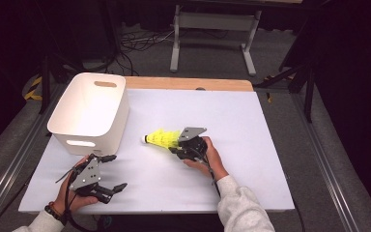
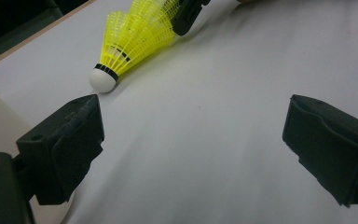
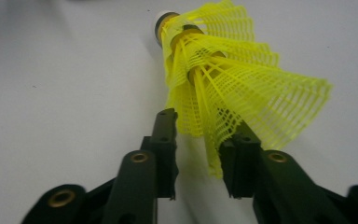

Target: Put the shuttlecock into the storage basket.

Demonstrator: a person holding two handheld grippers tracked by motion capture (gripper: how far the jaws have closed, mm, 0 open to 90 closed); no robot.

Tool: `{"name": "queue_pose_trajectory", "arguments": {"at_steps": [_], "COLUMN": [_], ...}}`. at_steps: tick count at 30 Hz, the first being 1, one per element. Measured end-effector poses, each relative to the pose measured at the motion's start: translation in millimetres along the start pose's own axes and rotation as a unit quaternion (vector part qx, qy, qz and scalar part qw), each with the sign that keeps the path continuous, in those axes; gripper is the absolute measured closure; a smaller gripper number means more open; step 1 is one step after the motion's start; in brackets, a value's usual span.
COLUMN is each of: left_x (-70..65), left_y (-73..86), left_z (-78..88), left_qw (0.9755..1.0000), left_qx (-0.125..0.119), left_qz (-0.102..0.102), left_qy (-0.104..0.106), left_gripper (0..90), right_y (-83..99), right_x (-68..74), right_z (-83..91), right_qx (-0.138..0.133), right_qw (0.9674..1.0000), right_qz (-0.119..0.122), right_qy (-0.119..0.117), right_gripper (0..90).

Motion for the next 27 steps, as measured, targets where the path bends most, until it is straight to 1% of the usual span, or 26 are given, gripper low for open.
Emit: {"name": "queue_pose_trajectory", "arguments": {"at_steps": [1,2,5,6,7,9,10,13,15,18,22,24,25,27], "left_x": [0.7,0.7,-0.1,-0.1,-0.2,0.2,0.2,-0.1,0.3,-0.1,-0.5,-0.4,-0.5,-0.6], "left_y": [0.0,0.0,0.4,0.4,0.5,0.9,0.9,0.7,1.0,0.8,0.2,0.1,0.0,-0.1], "left_z": [-1.3,-1.3,-3.7,-3.8,-3.5,-2.4,-2.4,-0.9,-0.6,-0.6,-0.2,-0.3,-0.5,-0.8], "left_qw": [1.0,1.0,1.0,1.0,1.0,1.0,1.0,1.0,1.0,1.0,1.0,1.0,1.0,1.0], "left_qx": [0.001,0.001,0.005,0.005,0.006,0.005,0.005,0.004,0.005,0.004,0.004,0.004,0.005,0.006], "left_qz": [0.0,0.0,0.001,0.001,0.001,0.002,0.002,0.002,0.002,0.001,0.0,0.0,-0.001,-0.002], "left_qy": [0.001,0.001,0.004,0.003,0.002,0.0,0.0,-0.002,-0.003,-0.003,-0.003,-0.004,-0.004,-0.003], "left_gripper": [6.2,6.2,6.2,6.2,6.2,6.2,6.2,6.2,6.1,6.1,6.1,6.1,6.2,6.2], "right_y": [2.0,2.0,3.6,3.3,3.0,2.9,2.8,2.2,1.2,0.0,-3.4,-4.7,-5.6,-6.4], "right_x": [0.9,0.9,2.1,2.4,2.7,3.1,3.3,5.8,8.2,10.3,14.0,14.3,13.9,13.4], "right_z": [-0.3,-0.3,-0.5,0.2,1.6,2.6,3.0,5.2,6.4,7.7,13.9,17.7,21.3,24.8], "right_qx": [0.002,0.002,0.01,0.01,0.004,0.003,0.005,0.009,0.012,0.013,0.011,0.005,-0.003,-0.008], "right_qw": [1.0,1.0,0.9999,0.9999,0.9999,0.9999,0.9999,0.9999,0.9997,0.9996,0.9986,0.9983,0.9981,0.9981], "right_qz": [-0.006,-0.006,-0.007,-0.006,-0.01,-0.011,-0.009,-0.005,0.002,0.009,0.029,0.032,0.031,0.03], "right_qy": [-0.001,-0.001,0.001,0.008,0.007,0.009,0.011,0.009,0.019,0.024,0.042,0.048,0.052,0.054], "right_gripper": [57.3,57.3,48.2,45.6,43.9,41.4,39.9,35.2,30.1,29.9,27.0,26.1,26.1,25.6]}}
Point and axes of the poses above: each handheld gripper's, and its own axes: z roughly backward along the jaws, y roughly out of its underside, x roughly to its left, the point moved 2 cm from there along -z, roughly forward along the jaws, and after that the axes turned 2 degrees about -z, right-handed, at the moved point
